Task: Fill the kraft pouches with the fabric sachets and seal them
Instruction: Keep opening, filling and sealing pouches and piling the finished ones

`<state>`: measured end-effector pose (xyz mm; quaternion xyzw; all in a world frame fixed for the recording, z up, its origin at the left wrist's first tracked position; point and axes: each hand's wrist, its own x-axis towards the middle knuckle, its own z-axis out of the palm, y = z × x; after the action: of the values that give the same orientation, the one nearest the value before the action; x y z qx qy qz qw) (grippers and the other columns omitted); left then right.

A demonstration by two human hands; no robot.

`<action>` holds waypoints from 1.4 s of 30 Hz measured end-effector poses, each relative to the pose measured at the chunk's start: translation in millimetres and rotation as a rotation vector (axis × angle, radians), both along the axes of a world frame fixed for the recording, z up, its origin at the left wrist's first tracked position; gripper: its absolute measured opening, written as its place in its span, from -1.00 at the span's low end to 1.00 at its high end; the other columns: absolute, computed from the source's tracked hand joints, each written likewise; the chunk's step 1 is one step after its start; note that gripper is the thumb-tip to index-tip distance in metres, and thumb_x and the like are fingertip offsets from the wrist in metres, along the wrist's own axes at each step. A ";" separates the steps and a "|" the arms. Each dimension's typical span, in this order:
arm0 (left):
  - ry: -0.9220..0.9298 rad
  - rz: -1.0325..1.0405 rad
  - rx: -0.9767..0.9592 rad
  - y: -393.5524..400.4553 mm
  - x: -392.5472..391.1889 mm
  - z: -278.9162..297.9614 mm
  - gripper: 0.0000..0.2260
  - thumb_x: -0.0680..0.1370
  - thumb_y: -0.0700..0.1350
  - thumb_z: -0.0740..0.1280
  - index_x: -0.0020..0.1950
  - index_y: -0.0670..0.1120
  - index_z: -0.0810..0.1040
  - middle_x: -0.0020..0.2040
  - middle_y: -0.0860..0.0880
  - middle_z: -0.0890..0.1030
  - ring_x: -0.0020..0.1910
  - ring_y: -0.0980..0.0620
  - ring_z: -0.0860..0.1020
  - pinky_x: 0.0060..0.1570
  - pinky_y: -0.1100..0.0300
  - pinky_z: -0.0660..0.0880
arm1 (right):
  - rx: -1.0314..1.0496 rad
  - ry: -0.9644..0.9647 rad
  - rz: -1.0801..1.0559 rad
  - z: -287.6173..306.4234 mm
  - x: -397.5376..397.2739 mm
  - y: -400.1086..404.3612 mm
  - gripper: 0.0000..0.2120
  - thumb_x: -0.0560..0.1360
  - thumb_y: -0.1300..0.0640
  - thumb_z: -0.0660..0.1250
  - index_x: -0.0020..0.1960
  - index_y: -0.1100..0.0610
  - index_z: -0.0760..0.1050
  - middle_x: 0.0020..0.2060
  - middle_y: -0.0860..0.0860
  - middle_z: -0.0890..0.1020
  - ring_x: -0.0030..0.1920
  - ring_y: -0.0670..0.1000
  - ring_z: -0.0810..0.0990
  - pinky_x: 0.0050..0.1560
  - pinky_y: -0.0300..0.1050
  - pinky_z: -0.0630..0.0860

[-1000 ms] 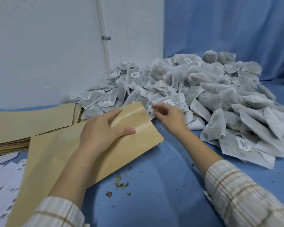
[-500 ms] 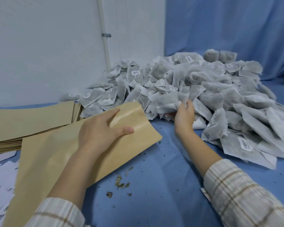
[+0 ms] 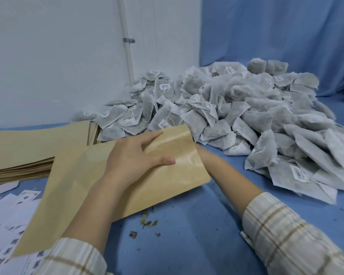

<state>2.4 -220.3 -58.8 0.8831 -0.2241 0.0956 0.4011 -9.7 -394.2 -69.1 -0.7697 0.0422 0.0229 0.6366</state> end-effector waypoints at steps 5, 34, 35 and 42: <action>-0.035 0.109 0.042 7.1 6.4 -2.1 -0.28 0.13 0.38 0.45 0.28 0.31 0.47 0.21 0.19 0.56 0.20 0.11 0.46 0.03 0.19 0.37 | -0.105 -0.352 -0.135 -1.0 7.6 -14.8 -0.79 0.53 0.30 0.24 -0.03 0.03 0.57 -0.14 0.00 0.67 -0.20 -0.16 0.62 -0.13 -0.24 0.56; -0.024 0.115 0.003 11.3 5.6 1.1 -0.23 -0.01 0.45 0.40 0.21 0.36 0.50 0.12 0.21 0.60 0.11 0.14 0.46 0.01 0.18 0.40 | -0.137 -0.013 0.038 1.1 6.1 3.4 -0.72 0.59 0.22 0.13 -0.28 0.05 0.40 -0.41 -0.06 0.47 -0.49 -0.19 0.45 -0.56 -0.47 0.32; -0.015 0.106 0.005 12.1 5.9 1.0 -0.21 -0.03 0.47 0.37 0.20 0.36 0.50 0.11 0.22 0.60 0.10 0.15 0.47 0.01 0.17 0.41 | -0.199 0.000 0.087 2.4 5.3 4.1 -0.73 0.59 0.21 0.14 -0.26 0.01 0.38 -0.37 -0.09 0.45 -0.43 -0.18 0.43 -0.55 -0.50 0.31; -0.039 0.162 -0.008 28.5 13.6 2.3 -0.41 0.12 0.40 0.45 0.13 0.39 0.51 -0.03 0.23 0.60 0.05 0.10 0.49 -0.01 0.11 0.46 | -0.332 -0.504 -0.375 -13.4 21.8 -10.6 -0.80 0.50 0.15 0.27 0.08 -0.03 0.56 -0.05 -0.04 0.53 -0.05 -0.04 0.45 0.01 -0.16 0.39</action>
<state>16.0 -191.8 -56.5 0.8946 -0.1593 0.1456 0.3913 12.0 -404.8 -82.5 -0.8231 0.0277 -0.2922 0.4862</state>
